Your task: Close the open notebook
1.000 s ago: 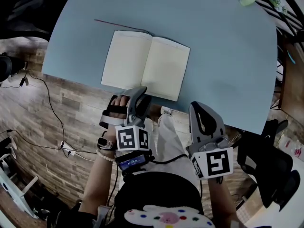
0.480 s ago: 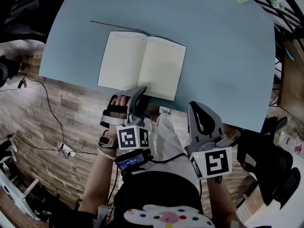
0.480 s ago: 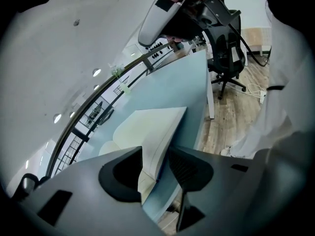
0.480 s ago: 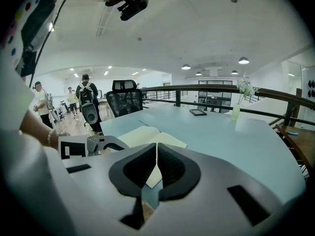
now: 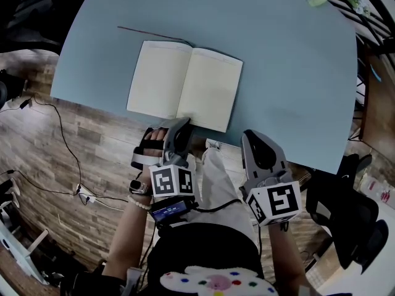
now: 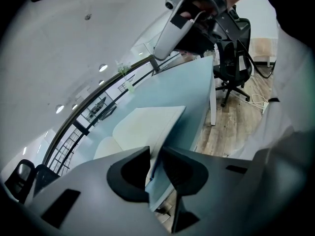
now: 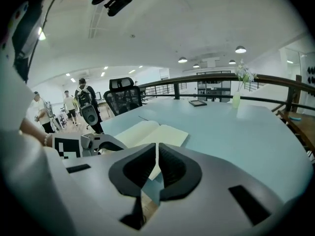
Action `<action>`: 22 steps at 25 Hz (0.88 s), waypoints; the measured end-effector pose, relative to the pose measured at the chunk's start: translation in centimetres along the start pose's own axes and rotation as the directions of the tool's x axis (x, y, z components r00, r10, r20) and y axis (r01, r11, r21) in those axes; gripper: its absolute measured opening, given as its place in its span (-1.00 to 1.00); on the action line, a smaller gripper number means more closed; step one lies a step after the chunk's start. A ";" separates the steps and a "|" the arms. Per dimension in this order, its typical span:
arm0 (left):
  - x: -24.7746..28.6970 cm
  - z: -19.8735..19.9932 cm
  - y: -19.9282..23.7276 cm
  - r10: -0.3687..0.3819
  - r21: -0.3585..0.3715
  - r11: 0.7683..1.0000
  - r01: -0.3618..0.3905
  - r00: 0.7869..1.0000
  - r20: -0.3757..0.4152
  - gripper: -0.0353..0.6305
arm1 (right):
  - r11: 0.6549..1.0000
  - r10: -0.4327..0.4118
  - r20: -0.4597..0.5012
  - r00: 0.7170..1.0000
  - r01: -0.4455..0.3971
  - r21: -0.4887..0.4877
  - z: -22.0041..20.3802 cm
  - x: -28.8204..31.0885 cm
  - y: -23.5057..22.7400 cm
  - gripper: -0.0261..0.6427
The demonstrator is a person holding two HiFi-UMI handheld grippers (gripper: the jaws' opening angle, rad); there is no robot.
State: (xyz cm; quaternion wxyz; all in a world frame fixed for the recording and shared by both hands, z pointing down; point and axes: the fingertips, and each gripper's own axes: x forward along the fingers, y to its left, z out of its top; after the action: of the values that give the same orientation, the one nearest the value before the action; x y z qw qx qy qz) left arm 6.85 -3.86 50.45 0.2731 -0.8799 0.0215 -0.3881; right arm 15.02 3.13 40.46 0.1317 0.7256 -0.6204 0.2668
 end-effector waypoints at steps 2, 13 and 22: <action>-0.2 0.0 0.1 0.002 -0.011 1.000 -0.002 1.000 0.004 -0.64 | 0.998 0.020 -0.010 1.000 -0.019 0.053 -0.6 0.5 -0.3 -0.81; -0.9 0.3 0.7 0.022 -0.074 0.997 -0.021 1.000 0.019 -0.72 | 0.933 0.139 -0.028 0.990 -0.121 0.339 -2.2 4.1 -1.2 -0.58; -1.1 0.2 1.0 0.028 -0.123 0.992 -0.025 0.999 0.023 -0.73 | 0.880 0.224 -0.051 0.973 -0.180 0.439 -2.7 6.8 -0.3 -0.55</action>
State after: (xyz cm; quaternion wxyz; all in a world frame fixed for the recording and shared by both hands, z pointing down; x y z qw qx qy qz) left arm 6.42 -4.37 49.07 0.2237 -0.8995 0.0538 -0.3715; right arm 15.33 -1.01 46.47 -0.0299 0.6538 -0.6108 0.4456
